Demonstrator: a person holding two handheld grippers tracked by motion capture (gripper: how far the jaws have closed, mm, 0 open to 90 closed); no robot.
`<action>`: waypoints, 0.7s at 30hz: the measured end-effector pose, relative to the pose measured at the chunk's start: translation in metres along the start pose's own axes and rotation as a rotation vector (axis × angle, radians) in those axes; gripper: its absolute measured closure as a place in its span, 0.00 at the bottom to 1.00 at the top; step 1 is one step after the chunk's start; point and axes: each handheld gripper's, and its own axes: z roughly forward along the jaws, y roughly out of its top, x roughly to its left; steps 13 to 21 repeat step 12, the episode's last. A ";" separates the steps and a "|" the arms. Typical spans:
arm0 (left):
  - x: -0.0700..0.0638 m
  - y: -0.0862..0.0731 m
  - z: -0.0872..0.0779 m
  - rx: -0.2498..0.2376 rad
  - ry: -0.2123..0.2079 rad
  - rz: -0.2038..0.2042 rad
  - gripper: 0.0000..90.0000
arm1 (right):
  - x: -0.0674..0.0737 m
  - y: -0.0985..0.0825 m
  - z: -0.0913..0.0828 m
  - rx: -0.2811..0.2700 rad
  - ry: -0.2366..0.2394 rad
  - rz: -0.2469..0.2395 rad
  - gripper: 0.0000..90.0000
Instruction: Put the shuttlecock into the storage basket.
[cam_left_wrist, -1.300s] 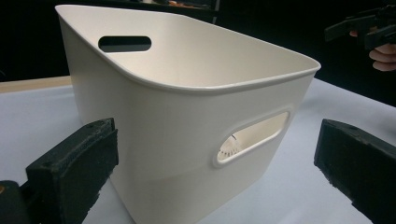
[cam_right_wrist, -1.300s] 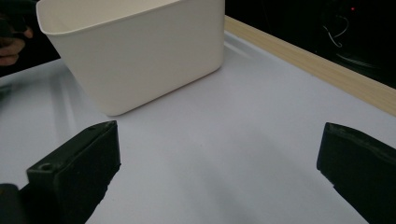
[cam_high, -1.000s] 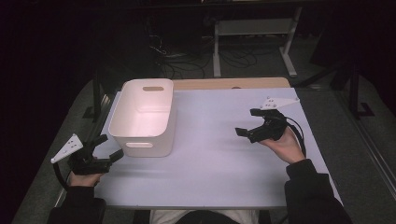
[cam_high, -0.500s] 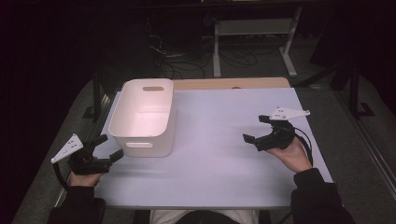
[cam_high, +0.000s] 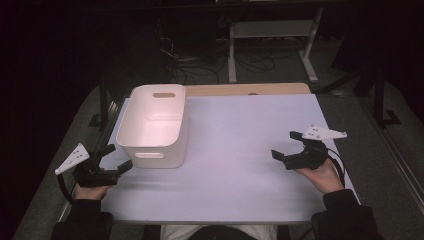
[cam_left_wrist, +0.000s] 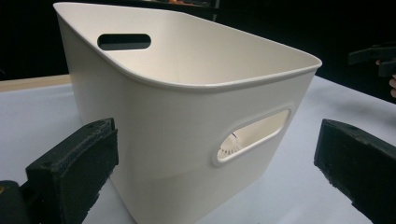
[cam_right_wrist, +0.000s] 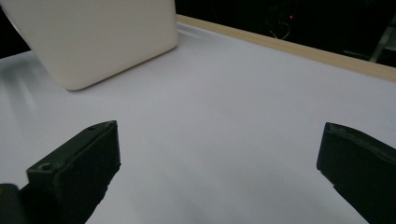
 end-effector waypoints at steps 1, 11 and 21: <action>0.000 0.000 0.000 0.000 0.000 0.000 0.00 | -0.001 -0.003 -0.002 0.001 -0.004 0.004 0.00; 0.000 0.000 0.000 -0.002 0.002 0.000 0.00 | -0.006 -0.019 -0.014 -0.005 -0.035 0.032 0.00; 0.000 0.001 0.000 -0.003 0.002 0.000 0.00 | -0.006 -0.020 -0.015 -0.005 -0.036 0.033 0.00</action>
